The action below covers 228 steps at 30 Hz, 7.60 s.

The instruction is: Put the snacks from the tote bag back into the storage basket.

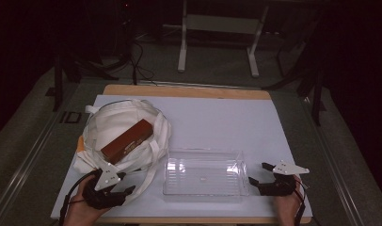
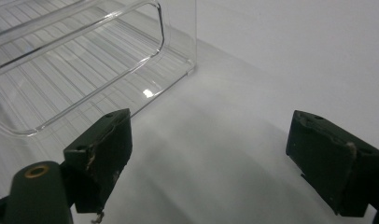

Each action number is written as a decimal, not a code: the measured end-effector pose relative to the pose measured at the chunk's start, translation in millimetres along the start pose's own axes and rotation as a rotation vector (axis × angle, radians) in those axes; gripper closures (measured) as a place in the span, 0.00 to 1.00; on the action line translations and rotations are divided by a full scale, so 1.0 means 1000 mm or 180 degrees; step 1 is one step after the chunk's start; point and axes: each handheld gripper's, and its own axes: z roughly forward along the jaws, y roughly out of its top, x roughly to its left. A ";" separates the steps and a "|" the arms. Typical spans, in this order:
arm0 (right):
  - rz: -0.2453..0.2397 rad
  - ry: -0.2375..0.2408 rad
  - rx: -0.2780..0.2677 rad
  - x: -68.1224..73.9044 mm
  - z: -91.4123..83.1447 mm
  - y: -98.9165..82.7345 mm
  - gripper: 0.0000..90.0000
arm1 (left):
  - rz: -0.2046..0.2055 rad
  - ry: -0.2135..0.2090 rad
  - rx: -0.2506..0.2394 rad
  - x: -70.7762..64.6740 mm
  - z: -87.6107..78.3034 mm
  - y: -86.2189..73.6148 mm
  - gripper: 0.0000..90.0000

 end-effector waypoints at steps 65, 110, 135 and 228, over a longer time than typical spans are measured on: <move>-0.0034 0.0041 0.0012 0.000 0.000 0.000 0.16 | 0.0008 0.0197 0.0247 0.073 -0.011 0.034 0.44; -0.0065 0.0061 -0.0013 0.001 -0.001 0.000 0.16 | -0.0311 0.0135 0.1003 0.125 0.027 0.046 0.42; -0.0080 0.0081 -0.0006 0.001 0.000 0.000 0.16 | -0.0265 -0.0070 0.1725 0.132 0.060 0.055 0.42; -0.0112 0.0090 0.0015 0.002 0.000 0.000 0.16 | -0.0136 -0.0278 0.1307 0.147 0.004 0.063 0.49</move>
